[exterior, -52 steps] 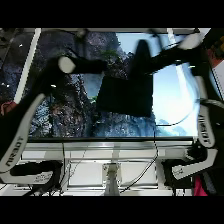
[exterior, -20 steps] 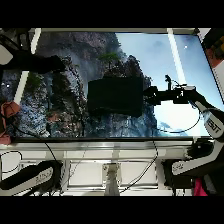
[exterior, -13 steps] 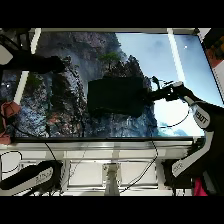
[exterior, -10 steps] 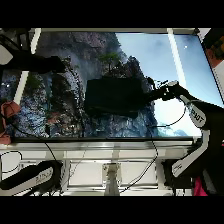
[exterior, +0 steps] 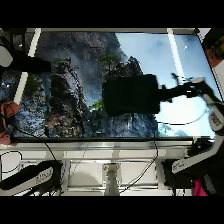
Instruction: Fold the clothes and pants, and hang the long-sleeved shirts on hangers.
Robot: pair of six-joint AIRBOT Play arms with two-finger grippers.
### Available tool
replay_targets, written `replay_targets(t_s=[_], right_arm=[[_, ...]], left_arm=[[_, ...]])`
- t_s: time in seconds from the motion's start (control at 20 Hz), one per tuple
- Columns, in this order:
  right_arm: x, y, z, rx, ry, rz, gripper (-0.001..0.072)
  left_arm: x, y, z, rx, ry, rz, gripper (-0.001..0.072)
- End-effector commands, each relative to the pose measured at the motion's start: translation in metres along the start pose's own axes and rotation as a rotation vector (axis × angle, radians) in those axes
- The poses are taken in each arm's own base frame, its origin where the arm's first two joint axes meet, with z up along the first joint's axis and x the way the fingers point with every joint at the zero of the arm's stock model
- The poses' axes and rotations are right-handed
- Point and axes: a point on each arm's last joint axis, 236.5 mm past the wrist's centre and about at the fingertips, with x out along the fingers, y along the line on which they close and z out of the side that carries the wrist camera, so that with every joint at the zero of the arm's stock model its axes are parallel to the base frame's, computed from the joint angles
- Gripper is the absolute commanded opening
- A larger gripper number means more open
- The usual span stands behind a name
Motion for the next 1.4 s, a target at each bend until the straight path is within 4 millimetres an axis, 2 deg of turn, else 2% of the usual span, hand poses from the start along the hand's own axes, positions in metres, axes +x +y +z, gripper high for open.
replay_targets(t_s=[0.0, 0.1, 0.25, 0.3, 0.45, 0.55, 0.6, 0.65, 0.7, 0.75, 0.85, 0.95, 1.05, 1.15, 1.2, 1.35], right_arm=[[-0.091, -0.084, -0.027, 0.163, -0.107, -0.119, 0.0059], [-0.143, -0.128, -0.057, 0.296, -0.209, -0.153, 0.0059], [-0.197, -0.175, -0.109, 0.477, -0.338, -0.176, 0.0059], [-0.207, -0.182, -0.123, 0.519, -0.359, -0.168, 0.0059], [-0.224, -0.185, -0.14, 0.571, -0.401, -0.154, 0.006], [-0.224, -0.175, -0.143, 0.576, -0.384, -0.134, 0.0073], [-0.23, -0.17, -0.143, 0.609, -0.388, -0.128, 0.017], [-0.244, -0.168, -0.139, 0.624, -0.42, -0.15, 0.0207], [-0.266, -0.165, -0.132, 0.645, -0.477, -0.181, 0.0216], [-0.294, -0.161, -0.122, 0.656, -0.556, -0.22, 0.0282], [-0.363, -0.142, -0.102, 0.637, -0.755, -0.309, 0.0475], [-0.418, -0.111, -0.093, 0.544, -0.891, -0.384, 0.0494], [-0.45, -0.079, -0.09, 0.462, -0.967, -0.42, 0.0493], [-0.466, -0.053, -0.083, 0.395, -1.024, -0.401, 0.0483], [-0.466, -0.042, -0.077, 0.364, -1.033, -0.375, 0.0483], [-0.445, -0.02, -0.055, 0.292, -0.979, -0.338, 0.0483]], left_arm=[[-0.002, 0.03, -0.003, 0.055, 0.017, 0.128, 0.0016], [-0.002, 0.03, -0.005, 0.054, 0.024, 0.127, 0.0016], [-0.002, 0.027, -0.006, 0.049, 0.028, 0.114, 0.0016], [-0.002, 0.027, -0.006, 0.049, 0.028, 0.114, 0.0016], [-0.002, 0.027, -0.006, 0.048, 0.028, 0.113, 0.0016], [-0.002, 0.027, -0.006, 0.048, 0.028, 0.113, 0.0016], [-0.002, 0.027, -0.006, 0.048, 0.028, 0.113, 0.0016], [-0.002, 0.027, -0.006, 0.048, 0.028, 0.113, 0.0016], [-0.002, 0.027, -0.006, 0.048, 0.028, 0.113, 0.0016], [-0.002, 0.027, -0.006, 0.048, 0.028, 0.113, 0.0016], [-0.002, 0.027, -0.006, 0.048, 0.028, 0.113, 0.0016], [-0.002, 0.027, -0.006, 0.048, 0.028, 0.113, 0.0016], [-0.002, 0.027, -0.006, 0.048, 0.028, 0.113, 0.0015], [-0.002, 0.027, -0.006, 0.048, 0.028, 0.113, 0.0016], [-0.002, 0.027, -0.006, 0.048, 0.028, 0.113, 0.0016], [-0.002, 0.027, -0.006, 0.048, 0.028, 0.113, 0.0016]])
